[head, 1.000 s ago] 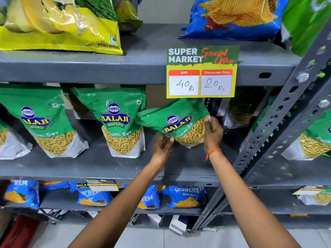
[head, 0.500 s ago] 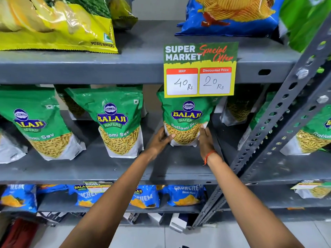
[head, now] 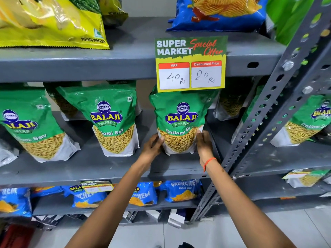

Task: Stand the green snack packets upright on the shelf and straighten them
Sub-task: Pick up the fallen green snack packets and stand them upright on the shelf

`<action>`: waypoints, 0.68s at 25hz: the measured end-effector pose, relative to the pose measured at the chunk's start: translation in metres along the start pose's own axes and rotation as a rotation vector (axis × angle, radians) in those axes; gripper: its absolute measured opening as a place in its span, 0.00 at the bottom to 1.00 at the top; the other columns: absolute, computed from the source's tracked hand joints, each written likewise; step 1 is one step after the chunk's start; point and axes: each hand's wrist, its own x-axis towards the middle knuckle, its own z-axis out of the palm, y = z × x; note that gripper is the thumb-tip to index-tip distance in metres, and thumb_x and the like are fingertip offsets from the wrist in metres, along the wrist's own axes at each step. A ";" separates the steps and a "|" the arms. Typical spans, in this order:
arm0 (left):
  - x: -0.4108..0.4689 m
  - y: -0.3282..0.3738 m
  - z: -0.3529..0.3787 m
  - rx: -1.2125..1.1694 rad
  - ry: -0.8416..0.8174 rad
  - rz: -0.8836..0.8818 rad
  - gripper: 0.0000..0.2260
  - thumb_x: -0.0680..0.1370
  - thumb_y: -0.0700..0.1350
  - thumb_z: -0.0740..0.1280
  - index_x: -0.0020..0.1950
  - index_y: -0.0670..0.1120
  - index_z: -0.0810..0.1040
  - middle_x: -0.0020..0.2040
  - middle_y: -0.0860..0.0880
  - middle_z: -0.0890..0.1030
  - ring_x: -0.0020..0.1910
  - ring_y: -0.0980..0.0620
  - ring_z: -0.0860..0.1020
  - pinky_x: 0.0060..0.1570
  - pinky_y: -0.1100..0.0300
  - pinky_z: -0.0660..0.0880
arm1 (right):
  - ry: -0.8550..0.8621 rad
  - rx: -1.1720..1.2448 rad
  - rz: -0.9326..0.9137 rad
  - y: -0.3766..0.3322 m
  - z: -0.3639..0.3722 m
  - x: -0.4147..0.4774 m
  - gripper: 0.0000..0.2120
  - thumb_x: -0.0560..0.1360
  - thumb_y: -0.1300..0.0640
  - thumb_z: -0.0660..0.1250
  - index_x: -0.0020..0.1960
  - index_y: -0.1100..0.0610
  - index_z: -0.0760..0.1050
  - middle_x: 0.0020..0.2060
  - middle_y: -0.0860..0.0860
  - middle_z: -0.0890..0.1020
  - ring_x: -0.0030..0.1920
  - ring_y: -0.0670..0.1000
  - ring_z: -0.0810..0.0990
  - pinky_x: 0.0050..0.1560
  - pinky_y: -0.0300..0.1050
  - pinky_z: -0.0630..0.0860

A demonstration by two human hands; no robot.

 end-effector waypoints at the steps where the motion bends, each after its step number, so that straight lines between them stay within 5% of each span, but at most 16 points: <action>1: 0.000 0.003 -0.001 -0.031 0.041 0.005 0.08 0.78 0.47 0.63 0.56 0.50 0.76 0.59 0.44 0.80 0.52 0.50 0.79 0.51 0.56 0.79 | 0.052 -0.005 -0.043 -0.001 0.000 0.002 0.11 0.79 0.55 0.57 0.52 0.62 0.72 0.44 0.54 0.75 0.46 0.51 0.73 0.44 0.44 0.68; 3: 0.001 0.011 -0.003 -0.051 0.120 0.062 0.03 0.78 0.43 0.65 0.47 0.48 0.78 0.51 0.43 0.82 0.47 0.51 0.78 0.52 0.53 0.76 | 0.102 -0.040 -0.091 -0.004 -0.001 0.005 0.11 0.78 0.59 0.59 0.50 0.67 0.72 0.42 0.56 0.74 0.45 0.51 0.72 0.45 0.45 0.66; 6: 0.003 0.020 -0.004 0.026 0.143 0.141 0.10 0.78 0.41 0.64 0.37 0.50 0.72 0.35 0.50 0.75 0.35 0.55 0.71 0.40 0.59 0.67 | 0.099 -0.080 -0.090 -0.007 -0.003 0.006 0.10 0.77 0.59 0.60 0.49 0.67 0.73 0.42 0.56 0.74 0.44 0.51 0.72 0.44 0.44 0.66; 12: 0.000 0.023 0.005 -0.005 -0.003 0.063 0.05 0.80 0.43 0.59 0.45 0.48 0.69 0.45 0.51 0.77 0.44 0.54 0.77 0.38 0.64 0.79 | 0.134 0.036 -0.011 -0.004 0.000 0.003 0.11 0.79 0.59 0.56 0.55 0.66 0.69 0.47 0.59 0.75 0.49 0.53 0.73 0.53 0.54 0.71; 17: -0.005 0.024 0.013 -0.011 0.049 0.046 0.09 0.81 0.41 0.57 0.41 0.48 0.68 0.43 0.50 0.78 0.42 0.54 0.77 0.36 0.66 0.80 | 0.160 0.084 -0.039 -0.002 0.002 -0.004 0.06 0.79 0.60 0.54 0.51 0.62 0.67 0.53 0.66 0.77 0.49 0.54 0.73 0.57 0.59 0.72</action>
